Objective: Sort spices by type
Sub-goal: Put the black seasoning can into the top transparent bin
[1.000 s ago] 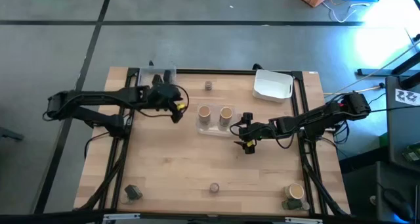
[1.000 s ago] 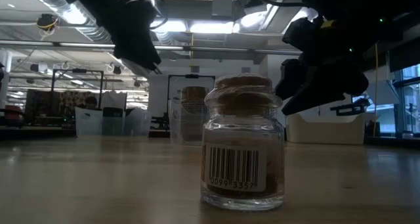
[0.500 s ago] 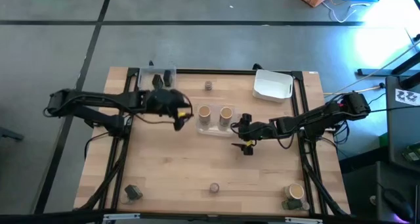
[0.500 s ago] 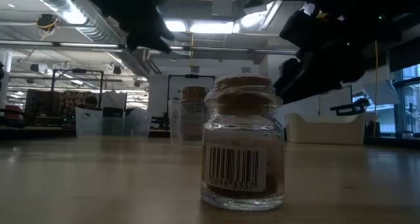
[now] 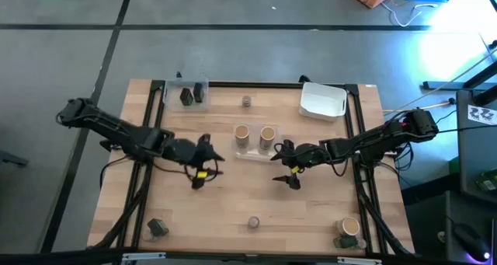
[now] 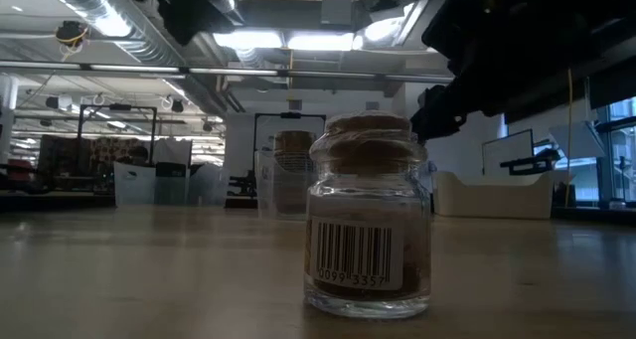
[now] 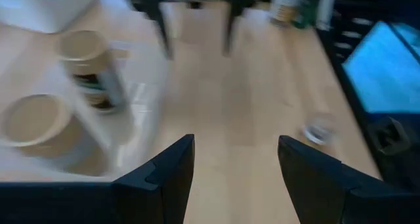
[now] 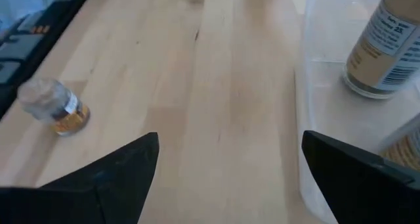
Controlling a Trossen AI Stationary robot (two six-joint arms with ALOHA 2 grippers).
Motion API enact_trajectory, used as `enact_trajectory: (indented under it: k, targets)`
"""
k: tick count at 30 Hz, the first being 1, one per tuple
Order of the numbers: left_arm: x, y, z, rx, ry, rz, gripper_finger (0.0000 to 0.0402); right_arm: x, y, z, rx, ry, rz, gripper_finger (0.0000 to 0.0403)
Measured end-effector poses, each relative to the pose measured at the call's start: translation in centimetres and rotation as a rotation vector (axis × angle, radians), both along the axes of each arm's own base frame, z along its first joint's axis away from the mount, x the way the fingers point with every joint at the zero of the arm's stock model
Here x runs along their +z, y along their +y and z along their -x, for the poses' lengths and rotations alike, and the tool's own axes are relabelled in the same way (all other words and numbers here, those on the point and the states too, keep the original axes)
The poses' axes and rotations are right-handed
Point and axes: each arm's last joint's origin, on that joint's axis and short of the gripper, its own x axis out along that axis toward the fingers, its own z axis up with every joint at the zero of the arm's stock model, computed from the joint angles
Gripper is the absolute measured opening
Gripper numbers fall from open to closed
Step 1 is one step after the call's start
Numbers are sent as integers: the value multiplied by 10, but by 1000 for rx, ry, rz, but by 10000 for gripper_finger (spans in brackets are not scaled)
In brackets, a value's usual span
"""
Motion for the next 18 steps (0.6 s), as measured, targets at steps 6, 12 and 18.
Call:
enact_trajectory:
  k: [6,12,18]
  targets:
    - [2,-31,13,-55,10,8,203,3,1,-2,-2,-7,-33,374]
    - [12,-64,17,-115,95,-17,203,12,1,-6,-8,-108,-62,374]
    - [12,-100,20,-212,254,-121,203,18,2,-9,-5,-180,-71,374]
